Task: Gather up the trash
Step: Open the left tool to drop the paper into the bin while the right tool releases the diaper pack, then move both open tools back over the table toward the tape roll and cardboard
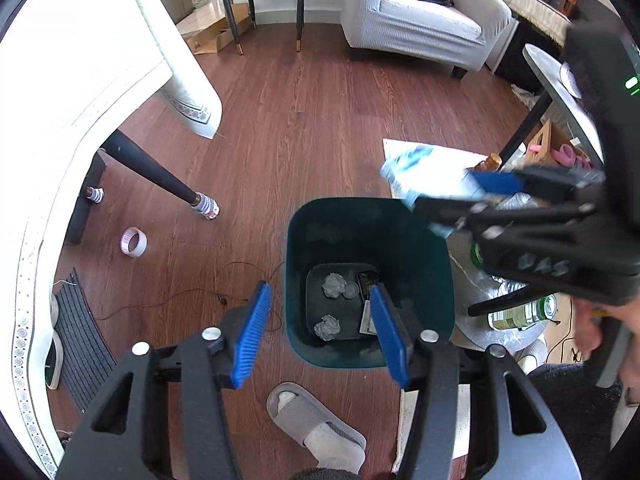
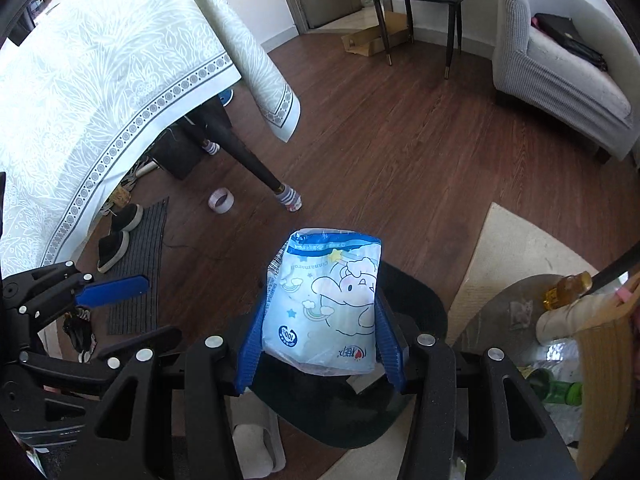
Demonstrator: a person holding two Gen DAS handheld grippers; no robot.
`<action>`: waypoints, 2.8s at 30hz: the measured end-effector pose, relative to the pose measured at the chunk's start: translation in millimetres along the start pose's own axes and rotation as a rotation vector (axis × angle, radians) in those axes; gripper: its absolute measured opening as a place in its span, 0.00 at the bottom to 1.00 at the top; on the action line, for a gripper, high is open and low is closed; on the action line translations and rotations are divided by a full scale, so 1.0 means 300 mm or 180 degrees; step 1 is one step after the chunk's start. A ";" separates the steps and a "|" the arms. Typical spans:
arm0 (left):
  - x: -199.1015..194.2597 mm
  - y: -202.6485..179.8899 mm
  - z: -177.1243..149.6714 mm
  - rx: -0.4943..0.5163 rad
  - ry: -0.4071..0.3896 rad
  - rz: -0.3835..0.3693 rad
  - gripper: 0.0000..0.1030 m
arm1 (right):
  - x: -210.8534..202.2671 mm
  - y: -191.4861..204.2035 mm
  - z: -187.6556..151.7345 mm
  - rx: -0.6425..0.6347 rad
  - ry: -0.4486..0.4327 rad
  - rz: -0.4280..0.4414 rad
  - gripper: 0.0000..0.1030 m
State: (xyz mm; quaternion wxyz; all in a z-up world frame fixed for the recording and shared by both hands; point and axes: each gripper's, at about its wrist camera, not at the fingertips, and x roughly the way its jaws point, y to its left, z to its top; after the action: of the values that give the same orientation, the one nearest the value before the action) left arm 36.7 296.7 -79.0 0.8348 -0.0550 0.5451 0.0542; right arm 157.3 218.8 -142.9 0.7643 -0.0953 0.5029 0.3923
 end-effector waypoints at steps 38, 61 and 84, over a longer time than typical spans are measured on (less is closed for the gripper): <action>-0.294 -0.005 0.096 -0.0560 -0.1265 -0.0637 0.27 | -0.056 0.051 -0.057 -0.0415 -0.0002 -0.0141 0.59; -0.345 -0.234 0.211 -0.0509 -0.1483 -0.0800 0.27 | -0.711 -0.254 -0.074 -0.0129 -0.1112 -0.0618 0.59; -0.097 -0.817 0.444 0.0155 -0.1213 -0.0893 0.59 | -0.951 -0.825 -0.253 0.0925 -0.1410 -0.0749 0.77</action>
State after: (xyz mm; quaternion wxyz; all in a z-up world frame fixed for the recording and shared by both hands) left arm 182.5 73.7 9.0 0.9231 -0.0989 0.3658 -0.0661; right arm 223.7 -132.6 0.1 0.9014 0.0454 0.3602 0.2360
